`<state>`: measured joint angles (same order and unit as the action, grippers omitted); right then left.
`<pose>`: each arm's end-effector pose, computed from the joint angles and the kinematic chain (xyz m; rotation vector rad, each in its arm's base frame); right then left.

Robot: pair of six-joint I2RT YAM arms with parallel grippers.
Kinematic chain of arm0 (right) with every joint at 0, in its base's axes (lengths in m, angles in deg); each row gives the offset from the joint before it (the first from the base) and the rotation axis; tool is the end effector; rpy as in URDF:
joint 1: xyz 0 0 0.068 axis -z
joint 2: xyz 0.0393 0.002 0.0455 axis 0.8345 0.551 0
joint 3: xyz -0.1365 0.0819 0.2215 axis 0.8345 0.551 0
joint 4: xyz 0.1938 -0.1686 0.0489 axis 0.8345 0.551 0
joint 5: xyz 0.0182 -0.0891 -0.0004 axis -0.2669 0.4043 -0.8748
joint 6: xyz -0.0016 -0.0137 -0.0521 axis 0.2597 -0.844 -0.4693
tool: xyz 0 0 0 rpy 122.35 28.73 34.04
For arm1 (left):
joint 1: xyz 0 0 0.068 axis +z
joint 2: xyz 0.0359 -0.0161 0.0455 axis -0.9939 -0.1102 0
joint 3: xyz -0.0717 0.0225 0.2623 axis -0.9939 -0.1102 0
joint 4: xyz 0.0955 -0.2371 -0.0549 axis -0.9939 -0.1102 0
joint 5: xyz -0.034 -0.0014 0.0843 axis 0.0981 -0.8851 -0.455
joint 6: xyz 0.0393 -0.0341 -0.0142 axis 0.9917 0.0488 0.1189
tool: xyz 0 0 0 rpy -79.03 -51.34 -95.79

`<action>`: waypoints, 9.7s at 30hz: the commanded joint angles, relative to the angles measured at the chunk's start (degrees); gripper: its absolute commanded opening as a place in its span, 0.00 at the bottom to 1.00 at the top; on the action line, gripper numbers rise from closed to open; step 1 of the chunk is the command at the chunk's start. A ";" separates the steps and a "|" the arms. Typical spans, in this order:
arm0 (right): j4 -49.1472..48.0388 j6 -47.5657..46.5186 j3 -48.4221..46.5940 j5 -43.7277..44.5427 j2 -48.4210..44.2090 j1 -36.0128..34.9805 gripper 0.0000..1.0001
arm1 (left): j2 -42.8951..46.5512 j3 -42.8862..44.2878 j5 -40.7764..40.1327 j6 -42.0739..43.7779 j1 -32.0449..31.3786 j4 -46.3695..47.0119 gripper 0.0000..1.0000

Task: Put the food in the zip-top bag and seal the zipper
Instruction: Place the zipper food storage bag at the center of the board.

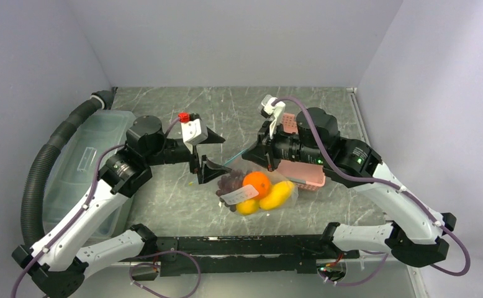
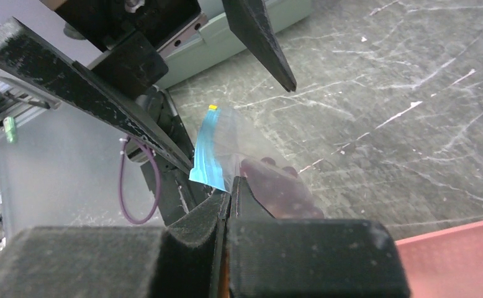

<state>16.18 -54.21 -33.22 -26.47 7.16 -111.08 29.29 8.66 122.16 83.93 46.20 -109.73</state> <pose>0.1152 0.1744 0.4683 -0.8926 1.8097 0.9511 0.1395 -0.1357 0.4199 1.1157 1.4088 -1.0103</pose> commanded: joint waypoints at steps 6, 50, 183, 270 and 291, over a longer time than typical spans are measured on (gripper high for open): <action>-6.82 0.78 -3.74 -4.27 0.47 0.90 0.00 | 0.28 -2.37 2.35 -0.66 0.16 2.57 1.00; -10.48 2.39 -0.25 -10.39 -0.76 6.80 0.04 | -2.57 -1.35 1.99 -0.54 0.14 -2.52 0.00; -14.04 6.79 37.91 10.42 -29.18 11.02 0.73 | -23.03 5.86 -44.81 -11.35 -7.24 -6.75 0.66; -16.56 7.82 41.16 10.25 -27.34 11.02 0.74 | -29.05 0.57 -35.34 -21.28 0.24 1.35 0.51; -17.34 8.95 41.21 10.15 -26.07 11.02 0.74 | -24.25 -12.44 -36.97 -25.45 -5.49 5.01 0.48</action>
<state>1.38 -45.76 8.79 -16.79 -19.11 -100.09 1.44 -5.35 84.66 58.31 41.04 -103.54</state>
